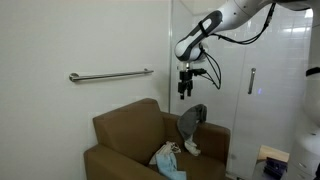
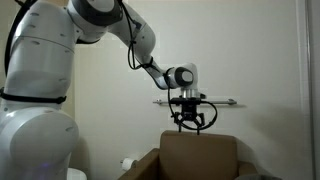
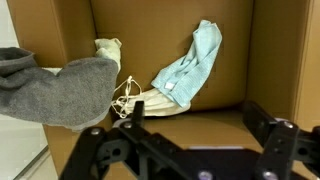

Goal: Put the blue cloth on the arm of the couch

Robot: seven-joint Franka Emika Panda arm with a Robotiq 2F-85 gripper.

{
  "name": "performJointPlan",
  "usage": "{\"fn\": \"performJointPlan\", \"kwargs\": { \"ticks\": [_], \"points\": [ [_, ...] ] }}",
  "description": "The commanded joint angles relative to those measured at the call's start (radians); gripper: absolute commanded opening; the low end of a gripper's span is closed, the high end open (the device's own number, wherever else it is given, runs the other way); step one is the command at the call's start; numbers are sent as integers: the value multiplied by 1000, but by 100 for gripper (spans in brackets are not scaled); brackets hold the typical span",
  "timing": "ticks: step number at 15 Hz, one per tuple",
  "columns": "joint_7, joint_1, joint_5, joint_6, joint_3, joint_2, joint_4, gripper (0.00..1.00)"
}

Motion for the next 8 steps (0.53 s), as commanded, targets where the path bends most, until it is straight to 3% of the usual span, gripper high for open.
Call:
{"fn": "performJointPlan", "kwargs": {
  "ticks": [1,8],
  "points": [
    [-11,-36,7,-16,39,22,23,100],
    [-93,-59,40,-82,119,276,235,100]
  ]
}}
